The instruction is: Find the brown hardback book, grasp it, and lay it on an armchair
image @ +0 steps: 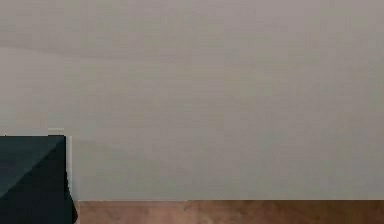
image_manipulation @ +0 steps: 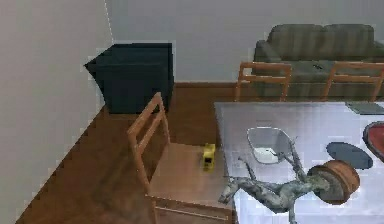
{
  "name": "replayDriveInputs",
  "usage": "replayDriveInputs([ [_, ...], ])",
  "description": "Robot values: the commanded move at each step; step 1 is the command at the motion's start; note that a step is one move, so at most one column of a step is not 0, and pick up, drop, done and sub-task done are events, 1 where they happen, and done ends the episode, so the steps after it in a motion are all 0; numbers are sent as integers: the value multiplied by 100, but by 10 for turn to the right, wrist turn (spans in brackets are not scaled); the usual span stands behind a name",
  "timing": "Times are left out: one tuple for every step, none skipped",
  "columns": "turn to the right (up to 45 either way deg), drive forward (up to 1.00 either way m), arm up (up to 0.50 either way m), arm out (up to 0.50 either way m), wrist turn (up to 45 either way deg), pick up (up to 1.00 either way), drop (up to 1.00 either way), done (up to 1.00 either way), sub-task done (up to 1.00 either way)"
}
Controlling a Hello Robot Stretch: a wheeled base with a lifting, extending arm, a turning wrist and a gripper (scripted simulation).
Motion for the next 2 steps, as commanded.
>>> replayDriveInputs([
  [330,0,0,0,0,0,0,0,0],
  [0,80,0,0,0,0,0,0,0],
])
